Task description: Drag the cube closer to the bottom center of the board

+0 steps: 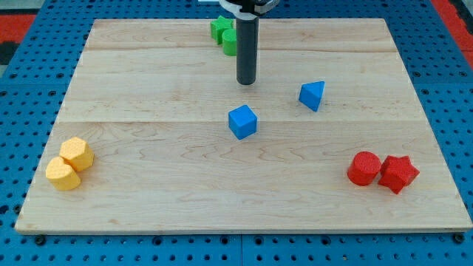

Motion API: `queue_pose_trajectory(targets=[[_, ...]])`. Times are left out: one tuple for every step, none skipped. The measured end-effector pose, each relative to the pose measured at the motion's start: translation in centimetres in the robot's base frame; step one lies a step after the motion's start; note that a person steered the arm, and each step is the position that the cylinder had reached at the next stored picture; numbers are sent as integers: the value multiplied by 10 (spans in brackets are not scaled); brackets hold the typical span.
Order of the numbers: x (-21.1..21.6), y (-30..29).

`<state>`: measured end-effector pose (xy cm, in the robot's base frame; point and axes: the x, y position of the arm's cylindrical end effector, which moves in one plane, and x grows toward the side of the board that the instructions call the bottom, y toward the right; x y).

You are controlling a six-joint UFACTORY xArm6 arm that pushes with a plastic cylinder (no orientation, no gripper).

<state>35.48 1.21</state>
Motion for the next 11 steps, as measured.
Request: queue_pose_trajectory(targets=[[0,0],[0,0],[1,-1],[1,-1],[1,-1],[1,-1],[1,0],[-5,27],[-16,117],[12,125],[69,47]])
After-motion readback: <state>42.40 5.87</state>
